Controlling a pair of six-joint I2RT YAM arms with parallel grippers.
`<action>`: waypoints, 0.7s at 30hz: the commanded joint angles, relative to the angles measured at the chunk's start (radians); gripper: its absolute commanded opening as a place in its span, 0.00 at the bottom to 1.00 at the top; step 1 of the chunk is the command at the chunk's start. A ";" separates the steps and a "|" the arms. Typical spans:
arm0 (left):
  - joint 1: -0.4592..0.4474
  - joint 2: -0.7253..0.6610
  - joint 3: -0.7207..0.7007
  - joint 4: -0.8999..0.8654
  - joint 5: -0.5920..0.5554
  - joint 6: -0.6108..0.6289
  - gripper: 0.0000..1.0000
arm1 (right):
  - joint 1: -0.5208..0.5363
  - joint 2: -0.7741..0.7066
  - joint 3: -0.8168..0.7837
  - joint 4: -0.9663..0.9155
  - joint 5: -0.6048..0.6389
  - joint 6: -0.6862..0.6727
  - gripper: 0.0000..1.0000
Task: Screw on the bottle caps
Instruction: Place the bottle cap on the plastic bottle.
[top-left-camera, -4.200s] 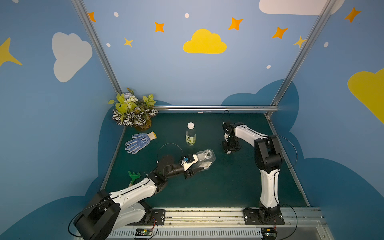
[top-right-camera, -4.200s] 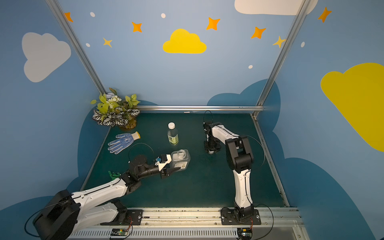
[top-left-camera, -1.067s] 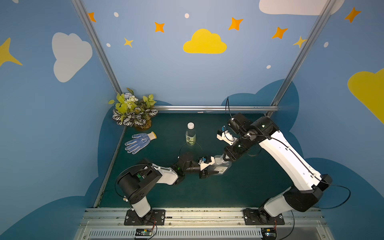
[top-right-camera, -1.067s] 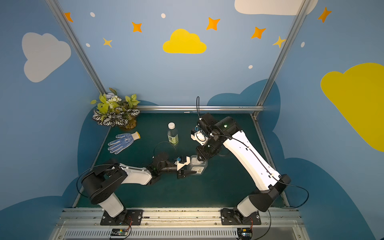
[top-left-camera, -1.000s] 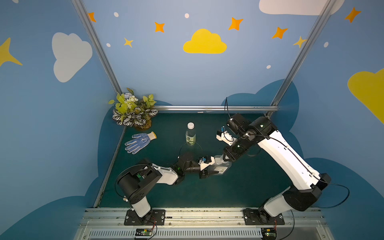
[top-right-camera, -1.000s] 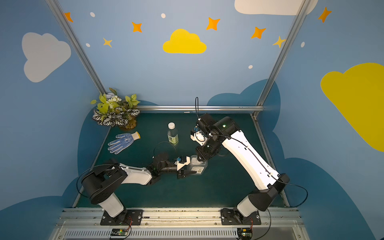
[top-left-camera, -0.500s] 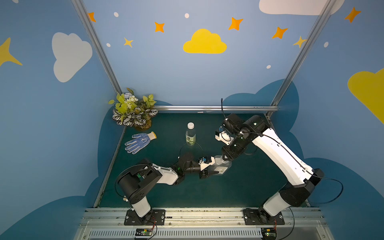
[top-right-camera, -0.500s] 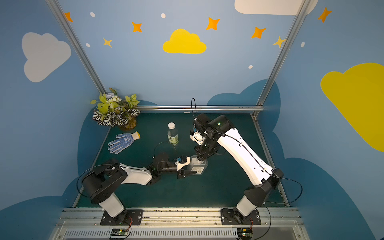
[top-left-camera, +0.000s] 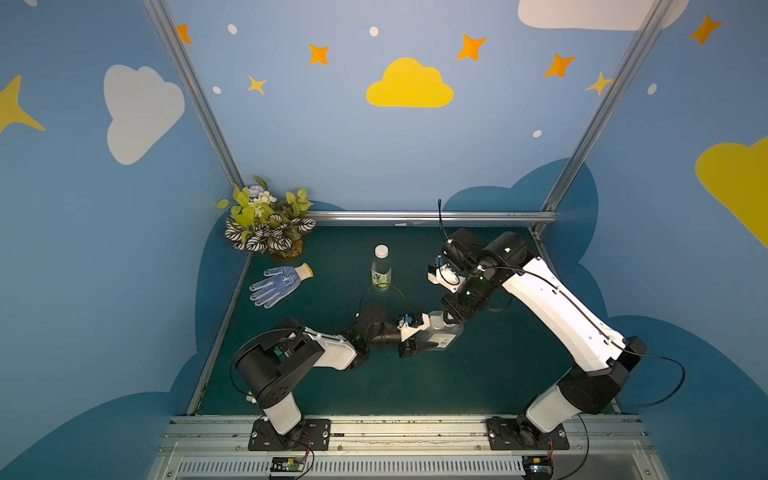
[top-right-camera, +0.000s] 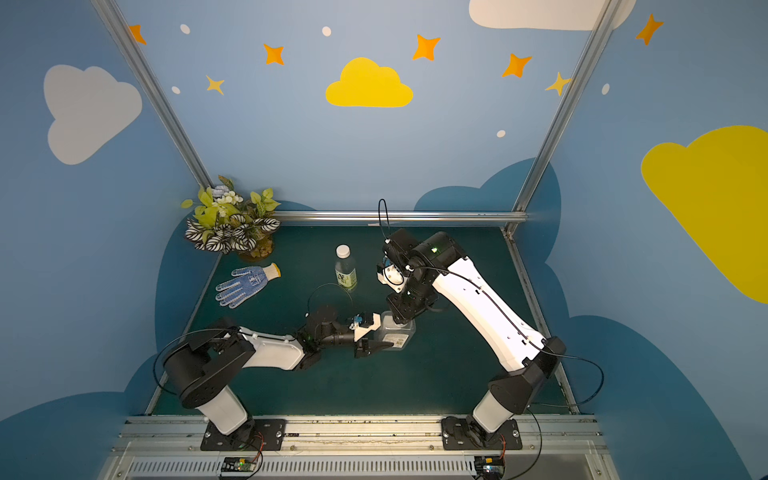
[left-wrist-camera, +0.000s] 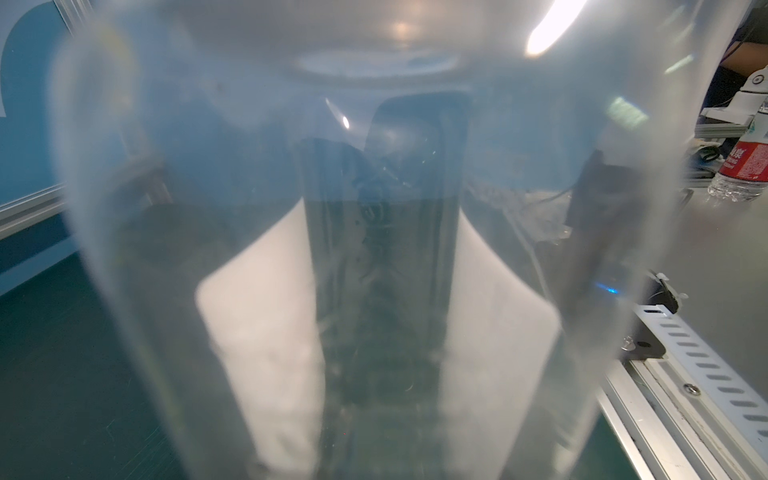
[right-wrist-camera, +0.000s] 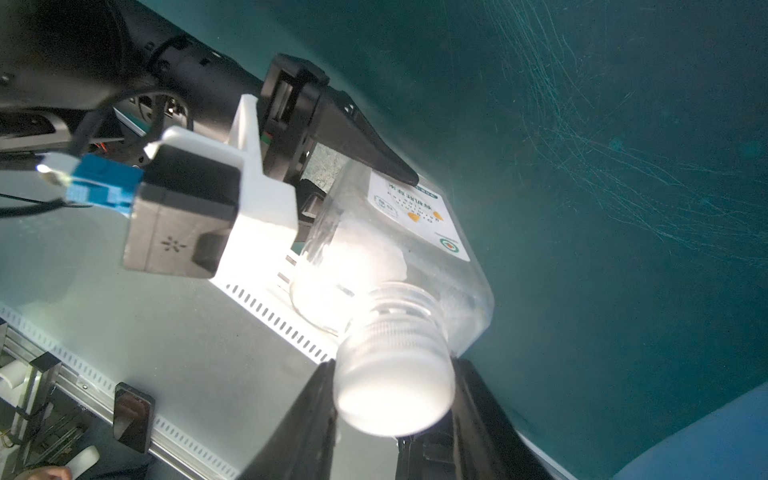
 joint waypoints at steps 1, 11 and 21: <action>-0.002 -0.003 0.011 0.040 0.002 0.001 0.31 | 0.012 0.027 -0.001 -0.035 0.002 0.010 0.43; -0.002 0.000 0.012 0.040 -0.001 0.002 0.31 | 0.019 0.049 0.010 -0.053 0.037 0.012 0.47; -0.002 0.001 0.005 0.046 -0.004 -0.002 0.31 | 0.006 0.019 0.084 -0.060 0.068 0.004 0.76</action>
